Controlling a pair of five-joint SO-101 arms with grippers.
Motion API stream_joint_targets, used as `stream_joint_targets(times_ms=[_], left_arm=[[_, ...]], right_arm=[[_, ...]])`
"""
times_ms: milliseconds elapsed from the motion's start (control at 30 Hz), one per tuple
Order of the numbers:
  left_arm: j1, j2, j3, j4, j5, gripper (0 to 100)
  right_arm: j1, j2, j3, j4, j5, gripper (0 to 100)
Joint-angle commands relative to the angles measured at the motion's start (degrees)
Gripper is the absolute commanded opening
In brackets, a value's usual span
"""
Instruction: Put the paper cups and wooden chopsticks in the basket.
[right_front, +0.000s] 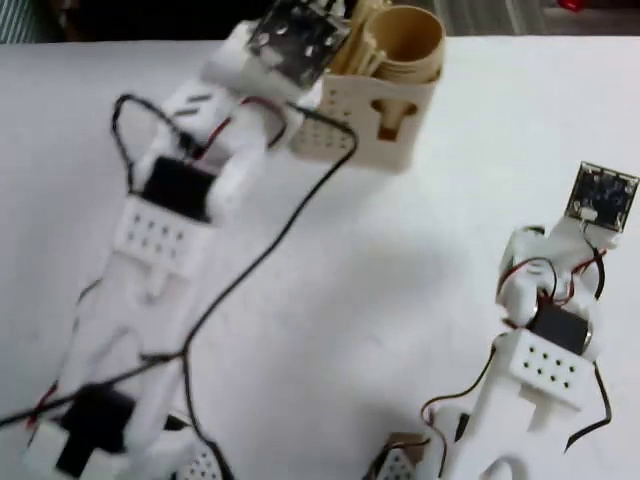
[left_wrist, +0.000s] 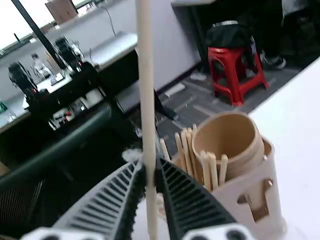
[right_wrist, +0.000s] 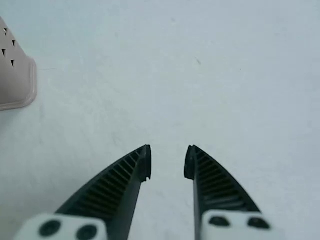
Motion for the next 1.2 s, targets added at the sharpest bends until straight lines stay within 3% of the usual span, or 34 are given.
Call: stream_joint_targets(times_ms=[0,167,433,600,833,1000,1167], left_arm=[[0.8,8.6,-12.8,-7.6,2.6,2],[0.7,18.9,-29.8,-7.6,8.9,2],[1.6,33.2,-47.7,-7.6,9.7,2],[2.0,39.2,-49.1,-3.4,9.9,2],[0.6,44.5,-49.3,5.0,21.7,4],[0.0,44.5,-49.6,15.4,22.6,15],[-0.9,44.5,-51.0,18.6,22.3,17]], right_arm=[[0.2,-1.4,-0.3,-1.1,-0.1,12.6],[0.2,-1.4,-0.3,-1.1,-0.1,12.6],[0.2,-1.4,-0.3,-1.1,0.0,12.6],[0.2,-1.4,-0.2,-1.9,0.0,12.6],[0.2,-1.4,-0.2,-1.9,0.2,12.6],[0.2,-1.4,-0.2,-1.9,0.2,12.6],[0.2,-1.4,-0.2,-1.9,0.3,12.6]])
